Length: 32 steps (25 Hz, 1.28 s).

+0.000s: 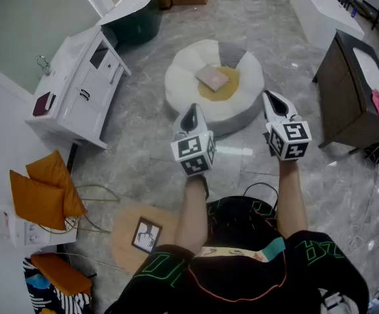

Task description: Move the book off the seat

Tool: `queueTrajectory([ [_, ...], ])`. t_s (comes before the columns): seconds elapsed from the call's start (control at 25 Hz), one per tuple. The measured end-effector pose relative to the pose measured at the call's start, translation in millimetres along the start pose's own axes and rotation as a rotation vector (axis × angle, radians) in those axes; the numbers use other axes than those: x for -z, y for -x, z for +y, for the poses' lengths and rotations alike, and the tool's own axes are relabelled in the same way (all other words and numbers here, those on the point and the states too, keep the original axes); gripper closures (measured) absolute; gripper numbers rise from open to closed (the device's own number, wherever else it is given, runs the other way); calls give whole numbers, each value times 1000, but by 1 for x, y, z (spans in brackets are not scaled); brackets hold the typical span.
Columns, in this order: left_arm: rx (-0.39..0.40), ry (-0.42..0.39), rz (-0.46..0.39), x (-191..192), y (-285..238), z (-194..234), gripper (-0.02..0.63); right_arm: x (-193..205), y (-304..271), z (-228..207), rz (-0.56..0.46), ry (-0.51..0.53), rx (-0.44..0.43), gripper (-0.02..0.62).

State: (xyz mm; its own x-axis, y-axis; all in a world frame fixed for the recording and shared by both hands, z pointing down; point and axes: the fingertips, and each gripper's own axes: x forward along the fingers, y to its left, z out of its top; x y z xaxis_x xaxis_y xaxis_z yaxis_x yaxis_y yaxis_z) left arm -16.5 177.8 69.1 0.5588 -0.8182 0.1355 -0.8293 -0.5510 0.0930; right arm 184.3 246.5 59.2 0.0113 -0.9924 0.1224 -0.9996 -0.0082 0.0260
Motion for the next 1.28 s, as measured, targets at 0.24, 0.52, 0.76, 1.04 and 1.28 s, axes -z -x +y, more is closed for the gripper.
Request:
queueTrajectory([
  [0.24,-9,13,16,3,-5,4,595,-2,-9,-7,-30,-42,8,592],
  [0.52,-15,39,45,15,-4,10,595,14,-24,-8,-2,-88,-5,592],
  [0.76,-35,60,93,33,-26,40,595,34,-61,2,35,-144,-42,592],
  [1.04,-15,110,165,65,-107,46,595,62,-102,-53,109,-158,42,592],
  [1.28,29,145,247,85,-194,55,595,80,-168,-87,185,-190,99,592],
])
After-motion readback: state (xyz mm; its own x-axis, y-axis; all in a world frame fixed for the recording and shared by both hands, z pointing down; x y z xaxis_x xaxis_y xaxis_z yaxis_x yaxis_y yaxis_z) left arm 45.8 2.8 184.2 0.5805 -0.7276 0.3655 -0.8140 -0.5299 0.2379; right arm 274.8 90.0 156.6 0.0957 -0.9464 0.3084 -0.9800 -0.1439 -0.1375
